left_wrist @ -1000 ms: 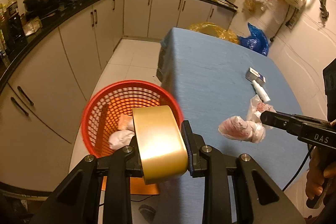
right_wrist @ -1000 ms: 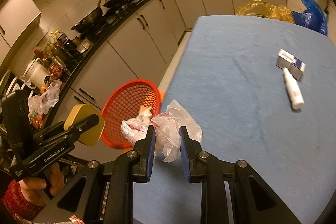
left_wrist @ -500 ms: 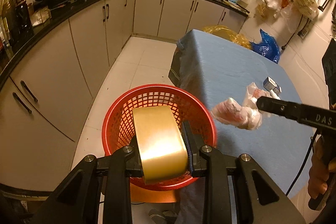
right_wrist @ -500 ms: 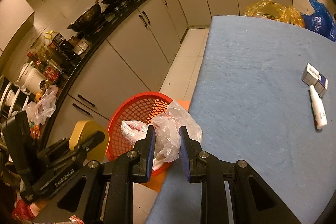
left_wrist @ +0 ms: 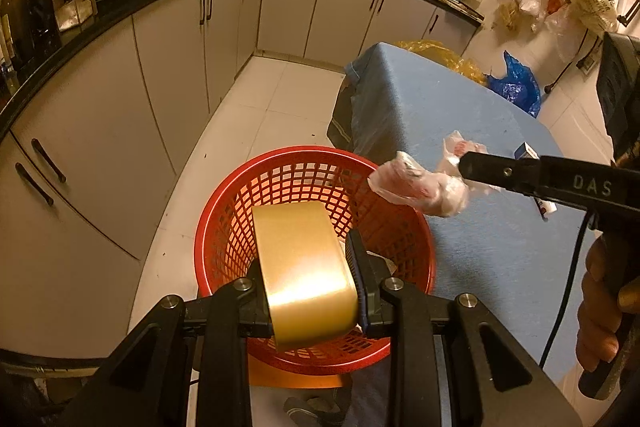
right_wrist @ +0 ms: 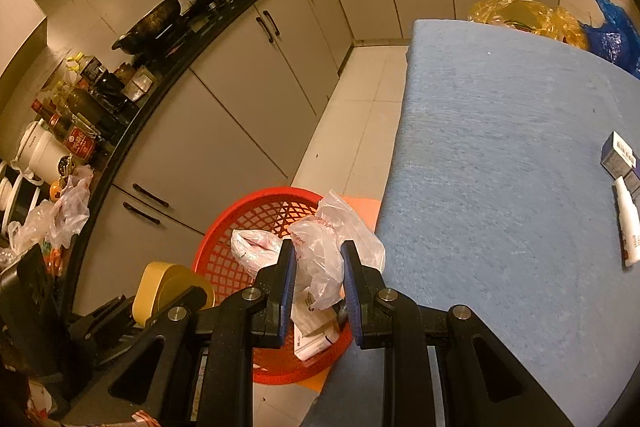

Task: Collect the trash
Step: 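Open both tools to drop the lid and wrapper into the basket, then move both open tools back over the table toward the box and bottle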

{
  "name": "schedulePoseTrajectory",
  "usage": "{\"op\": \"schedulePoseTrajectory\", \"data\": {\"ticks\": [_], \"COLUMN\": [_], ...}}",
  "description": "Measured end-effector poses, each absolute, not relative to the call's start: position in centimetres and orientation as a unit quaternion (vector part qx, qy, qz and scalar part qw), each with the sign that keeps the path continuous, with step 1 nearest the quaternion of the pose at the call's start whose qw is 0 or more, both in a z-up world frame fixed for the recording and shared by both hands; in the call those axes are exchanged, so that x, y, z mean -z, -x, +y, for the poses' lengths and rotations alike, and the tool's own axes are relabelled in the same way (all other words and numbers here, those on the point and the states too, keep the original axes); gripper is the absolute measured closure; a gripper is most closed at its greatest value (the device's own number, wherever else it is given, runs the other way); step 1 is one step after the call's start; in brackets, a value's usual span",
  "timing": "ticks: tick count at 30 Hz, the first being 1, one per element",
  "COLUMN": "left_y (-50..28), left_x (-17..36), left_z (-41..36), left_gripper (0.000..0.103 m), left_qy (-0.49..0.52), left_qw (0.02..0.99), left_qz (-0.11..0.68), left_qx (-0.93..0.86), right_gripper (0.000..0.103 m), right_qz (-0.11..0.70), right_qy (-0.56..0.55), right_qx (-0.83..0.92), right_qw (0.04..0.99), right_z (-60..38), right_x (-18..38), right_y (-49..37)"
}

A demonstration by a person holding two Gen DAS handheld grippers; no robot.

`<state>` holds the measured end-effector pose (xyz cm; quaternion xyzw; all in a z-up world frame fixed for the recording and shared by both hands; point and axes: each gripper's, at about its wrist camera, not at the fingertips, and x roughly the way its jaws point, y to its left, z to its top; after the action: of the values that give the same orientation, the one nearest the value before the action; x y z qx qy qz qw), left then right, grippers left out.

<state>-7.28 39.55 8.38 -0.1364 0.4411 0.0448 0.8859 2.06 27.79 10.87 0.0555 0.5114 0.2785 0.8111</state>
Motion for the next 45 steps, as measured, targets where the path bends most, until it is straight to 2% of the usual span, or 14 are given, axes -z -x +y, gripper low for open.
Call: {"op": "schedulePoseTrajectory", "data": {"ticks": [4,5,6,7,8,25,39,45], "left_y": [7.2,7.2,7.2,7.3,7.4,8.3,7.1,6.8], "left_x": [-8.4,-8.4,-8.5,-8.5,-8.7,-11.4,-11.5,-11.4], "left_z": [39.6,39.6,39.6,39.7,39.7,37.4,27.5,22.4], "left_gripper": [0.074,0.065,0.055,0.051,0.047,0.043,0.042,0.042], "left_qy": [0.14,0.141,0.141,0.14,0.14,0.147,0.128,0.116], "left_qw": [0.886,0.885,0.885,0.886,0.888,0.895,0.89,0.887], "left_qz": [0.44,0.442,0.441,0.438,0.434,0.414,0.437,0.446], "left_qx": [-0.046,-0.047,-0.049,-0.053,-0.057,-0.07,-0.022,-0.001], "right_gripper": [0.073,0.071,0.062,0.053,0.051,0.049,0.049,0.049], "right_qz": [0.508,0.504,0.498,0.494,0.49,0.484,0.49,0.483], "right_qy": [-0.055,-0.053,-0.052,-0.053,-0.053,-0.067,-0.087,-0.052], "right_qx": [-0.288,-0.291,-0.296,-0.3,-0.301,-0.277,-0.231,-0.214], "right_qw": [0.81,0.812,0.814,0.815,0.816,0.827,0.836,0.848], "right_z": [28.6,28.8,28.9,28.9,28.8,21.8,8.2,0.2], "right_x": [-10.9,-11.1,-11.3,-11.6,-11.9,-12.9,-12.0,-12.3], "right_y": [-2.4,-2.4,-2.3,-2.2,-2.1,-1.0,-1.8,-4.4]}}
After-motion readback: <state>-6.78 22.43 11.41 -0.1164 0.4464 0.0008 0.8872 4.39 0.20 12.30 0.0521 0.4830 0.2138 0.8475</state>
